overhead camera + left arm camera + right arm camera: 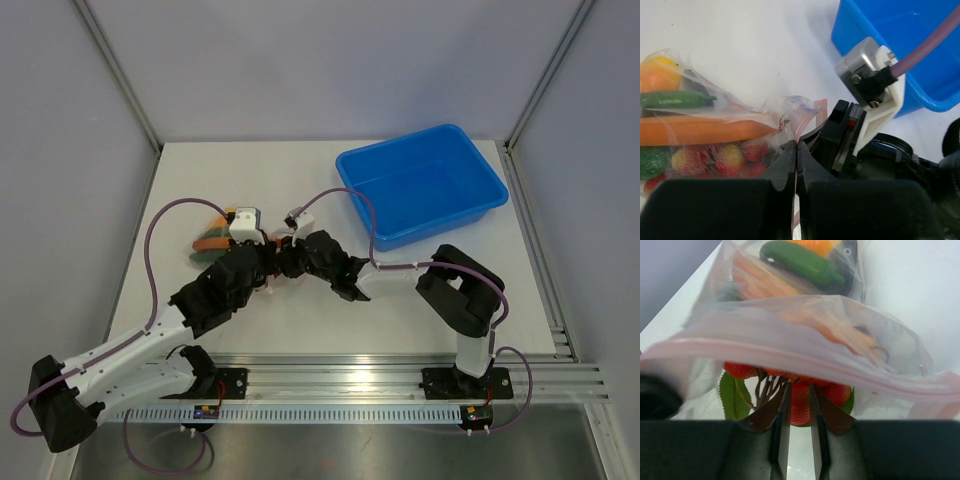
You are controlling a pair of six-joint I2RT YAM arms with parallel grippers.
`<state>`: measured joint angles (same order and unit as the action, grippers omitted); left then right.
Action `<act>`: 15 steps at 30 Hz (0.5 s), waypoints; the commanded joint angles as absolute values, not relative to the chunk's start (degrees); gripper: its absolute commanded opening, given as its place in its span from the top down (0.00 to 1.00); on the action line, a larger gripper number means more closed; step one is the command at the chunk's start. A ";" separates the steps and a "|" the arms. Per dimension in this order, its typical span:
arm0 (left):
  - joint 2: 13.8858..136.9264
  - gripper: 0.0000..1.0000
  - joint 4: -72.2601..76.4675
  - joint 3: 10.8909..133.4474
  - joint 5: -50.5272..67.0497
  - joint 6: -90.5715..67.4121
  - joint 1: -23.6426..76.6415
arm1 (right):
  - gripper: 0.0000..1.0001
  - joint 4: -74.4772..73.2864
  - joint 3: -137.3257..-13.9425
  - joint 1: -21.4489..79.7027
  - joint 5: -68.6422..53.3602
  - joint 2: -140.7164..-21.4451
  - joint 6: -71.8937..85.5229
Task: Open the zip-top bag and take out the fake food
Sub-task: Pick up the fake fruit from the zipper food storage bag.
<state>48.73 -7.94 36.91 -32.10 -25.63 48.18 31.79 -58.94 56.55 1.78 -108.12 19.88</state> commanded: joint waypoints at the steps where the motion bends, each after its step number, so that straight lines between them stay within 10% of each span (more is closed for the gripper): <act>1: 49.83 1.00 -5.10 38.58 -33.13 -27.07 47.29 | 0.72 33.92 -57.92 56.87 2.47 -103.36 19.08; 15: 45.97 1.00 -4.48 37.44 -33.92 -26.10 46.41 | 0.46 26.64 -61.87 56.78 -13.18 -104.68 16.69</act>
